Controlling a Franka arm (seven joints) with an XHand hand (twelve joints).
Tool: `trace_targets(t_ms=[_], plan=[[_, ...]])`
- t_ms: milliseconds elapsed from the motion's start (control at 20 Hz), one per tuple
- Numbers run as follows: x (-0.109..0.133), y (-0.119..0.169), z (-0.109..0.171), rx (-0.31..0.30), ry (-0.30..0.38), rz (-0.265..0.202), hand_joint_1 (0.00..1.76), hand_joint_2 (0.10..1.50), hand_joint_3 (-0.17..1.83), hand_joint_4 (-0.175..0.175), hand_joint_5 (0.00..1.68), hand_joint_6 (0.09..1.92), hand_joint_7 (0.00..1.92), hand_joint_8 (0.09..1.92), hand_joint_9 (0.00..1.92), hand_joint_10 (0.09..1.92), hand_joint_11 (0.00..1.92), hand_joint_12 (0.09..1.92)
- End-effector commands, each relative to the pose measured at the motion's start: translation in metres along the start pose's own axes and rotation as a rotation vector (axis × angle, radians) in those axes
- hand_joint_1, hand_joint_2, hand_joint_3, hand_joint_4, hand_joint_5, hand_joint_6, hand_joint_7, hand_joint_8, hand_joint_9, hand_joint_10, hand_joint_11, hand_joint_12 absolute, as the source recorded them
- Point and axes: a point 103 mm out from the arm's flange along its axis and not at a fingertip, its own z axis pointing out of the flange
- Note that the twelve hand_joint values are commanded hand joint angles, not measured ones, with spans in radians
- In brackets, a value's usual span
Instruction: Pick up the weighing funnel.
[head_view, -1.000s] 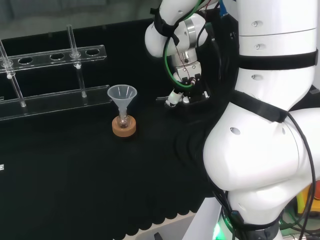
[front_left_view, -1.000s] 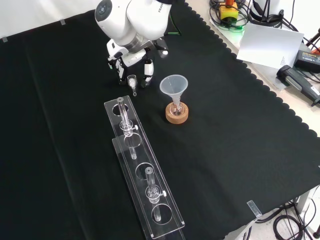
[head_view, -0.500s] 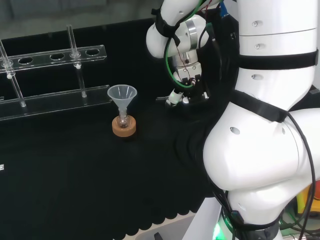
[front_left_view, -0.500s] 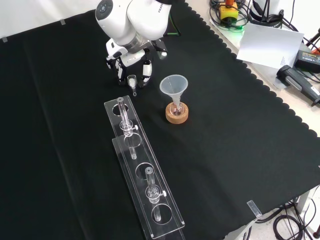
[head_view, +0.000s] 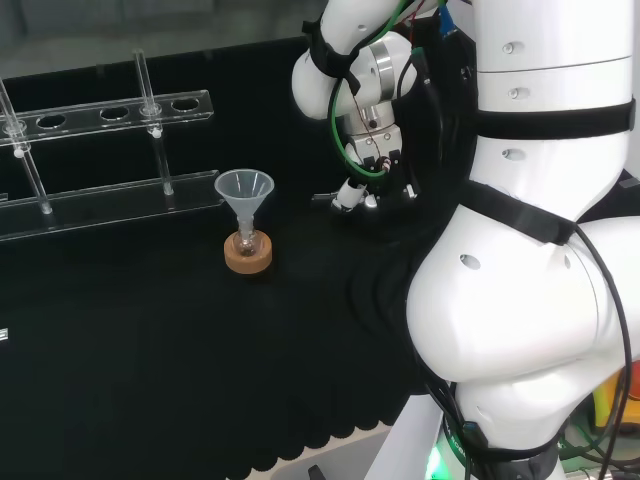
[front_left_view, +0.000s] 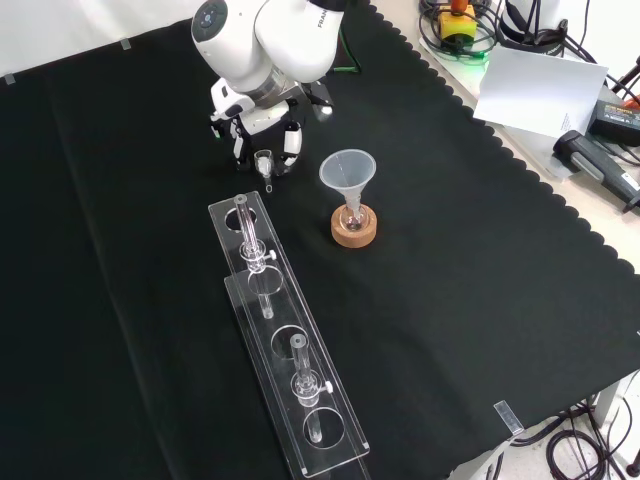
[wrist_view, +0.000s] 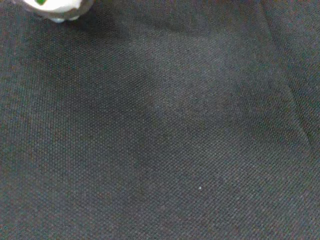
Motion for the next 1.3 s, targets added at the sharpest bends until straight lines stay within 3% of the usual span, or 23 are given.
trace_targets(t_ms=[50, 700, 900, 1300], plan=[[-0.0011, 0.0004, 0.0032, 0.002, -0.01, -0.001, 0.82, 0.59, 0.56, 0.175, 1.16, 0.32, 1.25, 0.39, 0.96, 0.32, 0.0, 1.26], [-0.0027, -0.0004, 0.0008, -0.017, -0.022, 0.002, 0.86, 0.57, 0.61, 0.175, 1.25, 0.38, 1.38, 0.43, 1.1, 0.26, 0.0, 1.35], [-0.0025, -0.0006, -0.0011, -0.039, -0.014, 0.009, 1.07, 0.79, 0.38, 0.175, 1.26, 0.56, 1.42, 0.41, 1.13, 0.24, 0.0, 1.37], [-0.0022, 0.0, -0.0026, -0.054, 0.002, 0.019, 1.1, 0.8, 0.36, 0.175, 1.29, 0.53, 1.46, 0.39, 1.16, 0.22, 0.0, 1.38]])
